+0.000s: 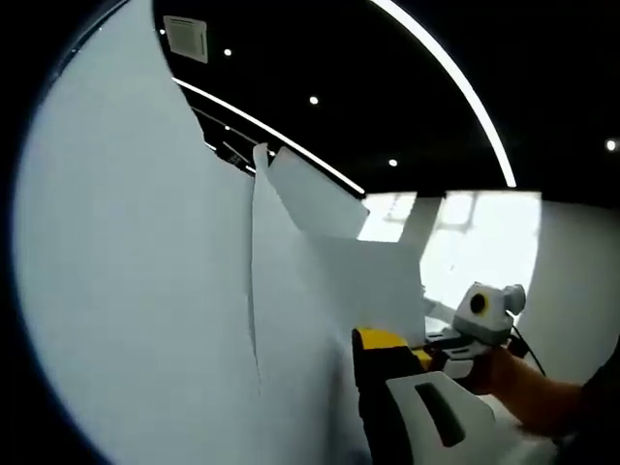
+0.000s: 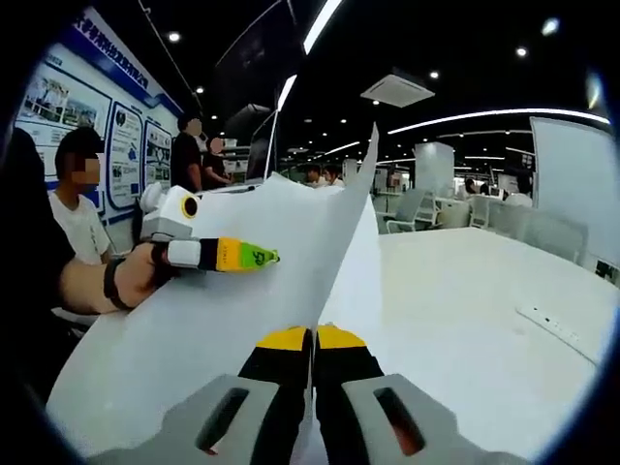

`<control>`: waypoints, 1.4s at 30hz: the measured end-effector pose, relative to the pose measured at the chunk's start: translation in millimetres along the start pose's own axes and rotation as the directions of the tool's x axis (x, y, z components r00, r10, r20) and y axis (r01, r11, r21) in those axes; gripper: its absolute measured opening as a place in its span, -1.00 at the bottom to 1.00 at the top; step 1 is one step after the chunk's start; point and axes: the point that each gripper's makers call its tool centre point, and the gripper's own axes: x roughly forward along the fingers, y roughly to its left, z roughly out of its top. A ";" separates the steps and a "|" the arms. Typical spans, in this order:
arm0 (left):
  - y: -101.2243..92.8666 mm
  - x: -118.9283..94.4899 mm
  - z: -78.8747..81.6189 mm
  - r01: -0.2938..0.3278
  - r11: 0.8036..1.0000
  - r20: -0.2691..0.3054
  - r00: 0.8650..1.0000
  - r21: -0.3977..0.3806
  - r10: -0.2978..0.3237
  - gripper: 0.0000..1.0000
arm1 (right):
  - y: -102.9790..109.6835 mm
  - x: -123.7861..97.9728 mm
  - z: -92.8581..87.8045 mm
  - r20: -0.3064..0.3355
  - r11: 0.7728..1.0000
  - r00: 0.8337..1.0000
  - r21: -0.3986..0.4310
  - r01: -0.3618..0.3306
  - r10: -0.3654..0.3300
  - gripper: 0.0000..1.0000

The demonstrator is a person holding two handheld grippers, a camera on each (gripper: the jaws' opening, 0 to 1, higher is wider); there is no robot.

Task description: Organize the stack of printing papers by aligning and flattening the scattered papers on the table

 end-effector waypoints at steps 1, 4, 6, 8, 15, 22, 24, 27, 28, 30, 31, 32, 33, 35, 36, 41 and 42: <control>0.0 0.1 -0.2 0.000 1.000 -0.001 1.000 0.001 0.000 -0.59 | 0.3 0.7 0.0 0.000 1.000 1.000 -0.001 0.000 0.000 -1.00; -0.2 0.1 -0.4 0.001 1.000 -0.002 1.000 0.001 -0.001 -0.59 | 1.9 2.5 0.6 0.004 1.000 1.000 0.001 -0.005 0.005 -1.00; -0.4 0.0 -0.6 0.001 1.000 -0.002 1.000 0.001 -0.001 -0.59 | 3.1 3.8 1.1 0.008 1.000 1.000 0.004 -0.009 0.009 -1.00; -0.8 0.0 -0.7 0.002 1.000 -0.002 1.000 0.002 -0.002 -0.59 | 4.2 4.2 1.1 0.012 1.000 1.000 0.005 -0.011 0.011 -1.00; -1.0 -0.1 -1.1 0.002 1.000 -0.002 1.000 0.001 -0.002 -0.59 | 7.2 5.6 2.6 0.022 1.000 1.000 0.011 -0.012 0.011 -1.00; -1.4 0.2 -1.8 0.002 1.000 -0.005 1.000 0.003 -0.001 -0.59 | 7.9 7.1 3.9 0.029 1.000 1.000 0.011 -0.012 0.011 -1.00; -1.7 0.7 -2.7 0.001 1.000 -0.009 1.000 0.010 -0.001 -0.59 | 7.2 7.6 5.4 0.035 1.000 0.999 0.005 -0.007 0.007 -1.00; -1.8 1.0 -3.3 0.001 1.000 -0.012 1.000 0.018 -0.001 -0.61 | 7.1 7.8 6.9 0.042 1.000 0.999 0.004 -0.004 0.004 -1.00; -1.7 1.0 -3.4 0.000 1.000 -0.012 1.000 0.023 0.000 -0.61 | 7.2 8.0 7.6 0.044 1.000 0.999 0.001 -0.002 0.002 -1.00; -1.5 1.0 -3.4 -0.001 1.000 -0.013 1.000 0.026 0.001 -0.63 | 7.2 7.9 8.8 0.048 1.000 0.999 -0.002 0.001 0.000 -1.00; -1.4 1.0 -3.4 -0.001 1.000 -0.013 1.000 0.029 0.001 -0.63 | 7.3 7.8 9.5 0.051 1.000 0.999 -0.002 0.002 -0.001 -1.00; -1.2 1.0 -3.3 -0.002 1.000 -0.013 1.000 0.031 0.002 -0.64 | 7.5 7.7 10.1 0.053 1.000 0.999 -0.003 0.002 -0.002 -1.00; -1.1 1.0 -3.3 -0.002 0.999 -0.013 1.000 0.034 0.002 -0.65 | 7.6 7.6 10.8 0.055 1.000 0.998 -0.003 0.003 -0.003 -1.00; -0.8 1.1 -3.4 -0.002 0.999 -0.013 1.000 0.040 0.003 -0.66 | 7.3 7.5 11.7 0.059 1.000 0.998 -0.002 0.005 -0.005 -1.00; -0.6 1.2 -3.5 -0.002 0.999 -0.014 1.000 0.043 0.002 -0.68 | 7.4 7.4 11.9 0.060 1.000 0.998 -0.001 0.005 -0.005 -1.00; -0.5 1.1 -3.3 0.000 0.999 -0.015 1.000 0.050 0.001 -0.78 | 7.1 7.5 12.7 0.063 1.000 0.998 0.007 0.011 -0.011 -0.99; 0.1 0.8 -3.2 -0.001 0.999 -0.016 1.000 0.052 0.002 -0.80 | 7.2 7.5 12.7 0.063 1.000 0.998 0.009 0.010 -0.011 -0.99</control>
